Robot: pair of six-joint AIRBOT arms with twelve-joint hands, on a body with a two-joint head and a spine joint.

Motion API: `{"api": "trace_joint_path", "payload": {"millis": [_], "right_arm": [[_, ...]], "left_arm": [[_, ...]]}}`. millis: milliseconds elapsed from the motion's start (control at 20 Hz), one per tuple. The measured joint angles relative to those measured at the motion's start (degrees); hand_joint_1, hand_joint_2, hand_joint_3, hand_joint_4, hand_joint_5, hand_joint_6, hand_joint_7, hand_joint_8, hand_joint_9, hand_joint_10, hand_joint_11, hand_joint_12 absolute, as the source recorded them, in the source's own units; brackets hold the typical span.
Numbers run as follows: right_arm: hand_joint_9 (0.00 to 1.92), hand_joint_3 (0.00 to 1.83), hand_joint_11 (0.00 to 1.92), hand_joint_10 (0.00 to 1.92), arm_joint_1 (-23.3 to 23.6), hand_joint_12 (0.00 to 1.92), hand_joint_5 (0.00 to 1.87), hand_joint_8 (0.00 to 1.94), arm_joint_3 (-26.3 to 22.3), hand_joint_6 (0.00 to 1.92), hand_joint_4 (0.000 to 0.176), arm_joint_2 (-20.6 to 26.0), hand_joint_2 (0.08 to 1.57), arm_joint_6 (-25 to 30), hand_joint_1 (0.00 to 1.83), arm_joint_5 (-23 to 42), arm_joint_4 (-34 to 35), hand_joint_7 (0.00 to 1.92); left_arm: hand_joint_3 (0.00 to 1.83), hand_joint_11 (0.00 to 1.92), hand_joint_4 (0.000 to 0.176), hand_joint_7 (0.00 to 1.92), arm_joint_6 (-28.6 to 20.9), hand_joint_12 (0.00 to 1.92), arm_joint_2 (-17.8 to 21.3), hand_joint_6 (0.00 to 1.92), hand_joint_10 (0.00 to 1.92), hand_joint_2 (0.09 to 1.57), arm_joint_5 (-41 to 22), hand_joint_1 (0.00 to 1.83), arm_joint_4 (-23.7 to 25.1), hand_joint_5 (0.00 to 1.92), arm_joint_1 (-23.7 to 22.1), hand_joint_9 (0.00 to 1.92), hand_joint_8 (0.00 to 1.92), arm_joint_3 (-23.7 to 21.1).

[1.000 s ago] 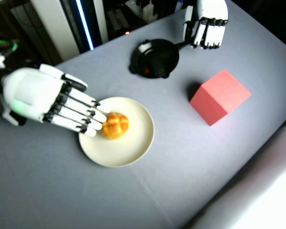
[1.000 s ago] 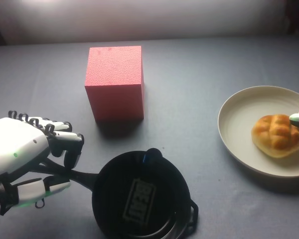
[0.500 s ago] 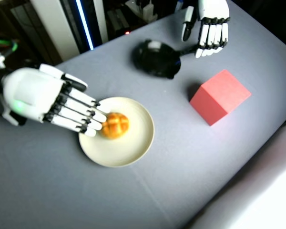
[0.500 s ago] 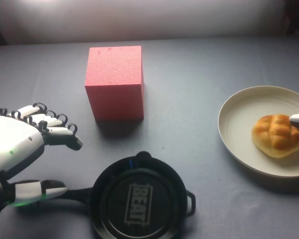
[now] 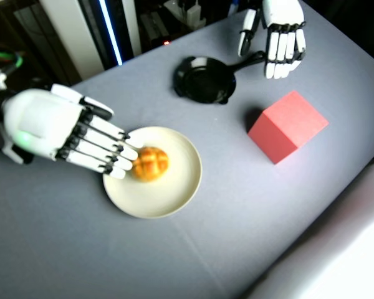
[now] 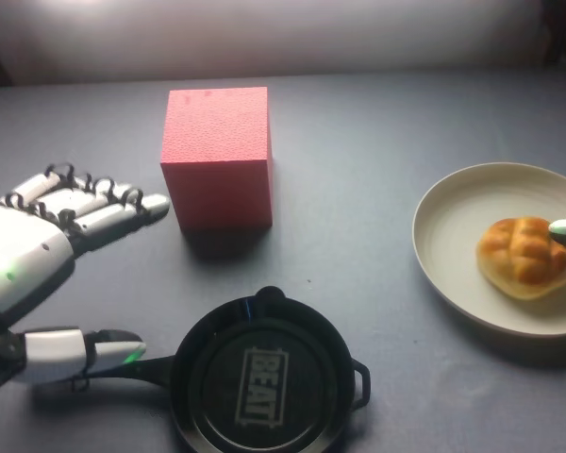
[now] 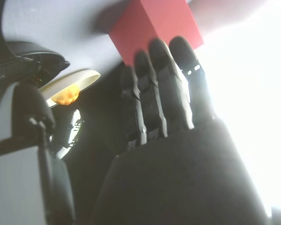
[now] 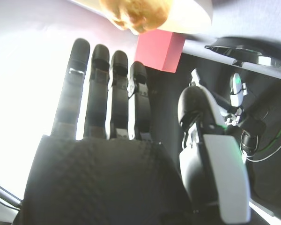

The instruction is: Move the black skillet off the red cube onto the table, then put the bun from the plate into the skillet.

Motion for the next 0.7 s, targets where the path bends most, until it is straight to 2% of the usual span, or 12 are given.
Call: {"api": "trace_joint_path", "payload": {"millis": [50,100,150,200,300,400,450,500,550,600,650,700], "right_arm": [[0.42,0.0,0.14,0.0,0.11,0.76,0.42,0.0,0.07,0.0,0.0,-0.02,1.26,0.0,0.53,0.0,-0.15,0.43],[0.43,0.0,0.12,0.0,0.81,0.89,0.43,0.0,0.44,0.0,0.005,-0.13,1.18,0.0,0.7,-0.07,-0.37,0.44],[0.47,0.0,0.08,0.01,1.44,1.07,0.45,0.0,0.74,0.0,0.0,-0.13,1.13,0.0,0.85,-0.31,-0.44,0.48],[0.48,0.0,0.07,0.0,2.64,1.13,0.46,0.0,1.05,0.0,0.015,-0.13,1.08,-0.17,0.88,-0.68,-0.42,0.5],[0.48,0.0,0.08,0.0,6.29,1.06,0.48,0.0,2.93,0.0,0.018,-1.03,1.02,-0.72,0.9,-2.78,-1.33,0.51],[0.43,0.0,0.06,0.0,9.77,1.0,0.47,0.0,4.79,0.0,0.016,-2.36,1.02,-0.79,0.91,-6.14,-2.43,0.48],[0.43,0.0,0.1,0.0,11.76,0.91,0.47,0.0,5.92,0.0,0.026,-3.43,1.02,-0.87,0.92,-8.87,-3.5,0.48],[0.5,0.0,0.15,0.01,12.92,0.88,0.48,0.0,6.58,0.0,0.034,-4.0,0.99,-1.05,0.91,-10.56,-4.0,0.53],[0.52,0.0,0.17,0.0,14.29,0.84,0.48,0.0,7.39,0.0,0.054,-4.52,0.99,-1.64,0.9,-12.87,-4.42,0.53],[0.52,0.0,0.19,0.01,15.8,0.84,0.47,0.0,8.44,0.0,0.055,-5.14,0.99,-2.58,0.91,-15.26,-4.48,0.52],[0.53,0.0,0.18,0.0,17.05,0.89,0.49,0.0,9.42,0.0,0.038,-5.66,0.99,-3.43,0.97,-17.31,-4.15,0.52],[0.56,0.0,0.2,0.01,18.08,0.94,0.51,0.0,10.25,0.0,0.036,-6.14,0.98,-3.93,1.01,-19.3,-4.07,0.54]], "left_arm": [[0.0,0.0,0.146,0.08,0.13,0.58,0.76,0.0,0.0,0.95,-1.7,0.57,-0.02,0.08,0.63,0.1,0.0,-0.61],[0.0,0.0,0.067,0.0,0.96,0.36,2.14,0.0,0.0,0.9,-3.91,0.52,0.13,0.04,1.25,0.02,0.0,-1.73],[0.0,0.0,0.014,0.0,1.4,0.46,2.84,0.0,0.0,0.87,-5.31,0.48,0.17,0.06,1.36,0.01,0.0,-2.36],[0.01,0.0,0.094,0.0,2.01,0.39,3.87,0.0,0.0,0.91,-7.32,0.63,0.31,0.04,1.92,0.0,0.0,-3.37],[0.01,0.0,0.129,0.0,2.56,0.36,5.2,0.0,0.0,0.95,-10.56,0.7,0.81,0.04,2.89,0.0,0.0,-4.48],[0.01,0.0,0.134,0.0,2.62,0.34,6.03,0.0,0.0,0.96,-12.72,0.71,0.9,0.03,3.91,0.0,0.0,-5.25],[0.01,0.0,0.123,0.0,2.64,0.27,6.08,0.0,0.0,0.98,-13.7,0.7,0.7,0.02,4.35,0.0,0.0,-5.51],[0.0,0.0,0.12,0.0,2.64,0.31,6.08,0.0,0.0,0.98,-13.88,0.71,0.72,0.03,4.46,0.0,0.0,-5.6],[0.0,0.0,0.118,0.0,2.64,0.3,6.08,0.0,0.0,0.99,-13.84,0.73,0.83,0.02,4.46,0.0,0.0,-5.6],[0.0,0.0,0.124,0.0,2.64,0.31,6.08,0.0,0.0,0.98,-13.88,0.72,0.92,0.02,4.46,0.0,0.0,-5.6],[0.0,0.0,0.124,0.0,2.64,0.3,6.08,0.0,0.0,0.98,-13.9,0.71,0.9,0.02,4.46,0.0,0.0,-5.6],[0.0,0.0,0.128,0.0,2.64,0.3,6.08,0.0,0.0,0.98,-13.9,0.72,0.9,0.02,4.46,0.0,0.0,-5.6]]}}
